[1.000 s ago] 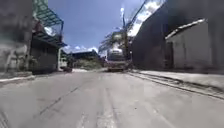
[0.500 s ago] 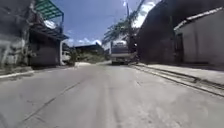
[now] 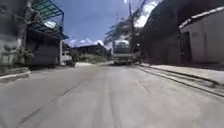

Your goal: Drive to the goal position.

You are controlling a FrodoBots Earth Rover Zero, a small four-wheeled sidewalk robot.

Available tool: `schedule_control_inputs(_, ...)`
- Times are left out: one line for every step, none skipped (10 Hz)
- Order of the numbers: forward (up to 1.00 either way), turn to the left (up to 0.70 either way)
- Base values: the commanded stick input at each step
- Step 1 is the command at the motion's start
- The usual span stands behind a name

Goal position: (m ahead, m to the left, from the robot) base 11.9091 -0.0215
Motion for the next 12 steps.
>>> schedule_control_inputs(0.85, 0.00)
schedule_control_inputs(0.85, 0.00)
schedule_control_inputs(0.85, 0.00)
schedule_control_inputs(0.85, 0.00)
schedule_control_inputs(0.85, 0.00)
schedule_control_inputs(0.85, 0.00)
schedule_control_inputs(0.85, 0.00)
schedule_control_inputs(0.85, 0.00)
schedule_control_inputs(0.85, 0.00)
schedule_control_inputs(0.85, 0.00)
schedule_control_inputs(0.85, 0.00)
schedule_control_inputs(0.85, 0.00)
